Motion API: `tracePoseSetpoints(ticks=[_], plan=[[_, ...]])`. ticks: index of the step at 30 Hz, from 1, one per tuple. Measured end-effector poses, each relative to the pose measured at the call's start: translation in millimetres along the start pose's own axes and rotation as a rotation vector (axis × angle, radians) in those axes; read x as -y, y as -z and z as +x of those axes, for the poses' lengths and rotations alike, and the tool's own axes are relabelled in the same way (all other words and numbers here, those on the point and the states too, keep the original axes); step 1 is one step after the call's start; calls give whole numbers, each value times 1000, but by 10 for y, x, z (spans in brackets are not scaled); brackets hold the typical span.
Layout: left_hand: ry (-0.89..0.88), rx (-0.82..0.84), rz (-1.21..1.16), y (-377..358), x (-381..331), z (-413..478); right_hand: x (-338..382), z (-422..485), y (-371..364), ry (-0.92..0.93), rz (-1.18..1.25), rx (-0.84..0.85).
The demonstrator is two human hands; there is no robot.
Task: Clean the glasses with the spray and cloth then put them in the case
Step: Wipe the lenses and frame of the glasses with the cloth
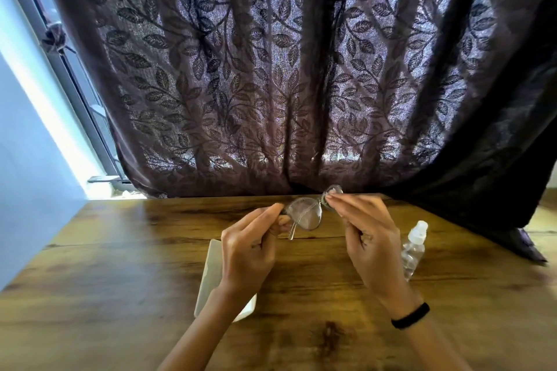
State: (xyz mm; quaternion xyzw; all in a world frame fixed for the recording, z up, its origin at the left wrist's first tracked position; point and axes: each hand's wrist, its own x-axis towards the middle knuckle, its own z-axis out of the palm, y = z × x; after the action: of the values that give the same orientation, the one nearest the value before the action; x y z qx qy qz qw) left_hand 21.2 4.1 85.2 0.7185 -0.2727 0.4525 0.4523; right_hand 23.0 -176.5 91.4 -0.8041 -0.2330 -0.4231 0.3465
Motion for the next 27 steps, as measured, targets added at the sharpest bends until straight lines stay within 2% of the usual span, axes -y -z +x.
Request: tracePoseSetpoints(ticks=[5, 9, 13, 17, 19, 21, 22, 24, 27], plan=[[14, -14, 30, -1, 38, -7, -102, -107, 37, -38, -27, 36], [39, -31, 0, 22, 20, -4, -270, -200, 26, -171, -103, 174], [68, -53, -33, 22, 29, -5, -427, -327, -49, -522, 41, 340], [132, -73, -55, 24, 56, -30, -520, -529, -146, -964, 431, 633], [161, -82, -89, 22, 65, -45, -555, -628, -192, -957, 302, 747], [192, -86, -134, 22, 62, -52, -584, -681, -223, -813, -2, 832], [211, -87, -151, 22, 58, -52, -600, -689, -229, -768, -101, 814], [258, -93, -190, 18, 40, -47, -611, -644, -215, -735, -131, 677], [322, -105, -241, 15, 17, -32, -561, -471, -168, -740, 136, 413]])
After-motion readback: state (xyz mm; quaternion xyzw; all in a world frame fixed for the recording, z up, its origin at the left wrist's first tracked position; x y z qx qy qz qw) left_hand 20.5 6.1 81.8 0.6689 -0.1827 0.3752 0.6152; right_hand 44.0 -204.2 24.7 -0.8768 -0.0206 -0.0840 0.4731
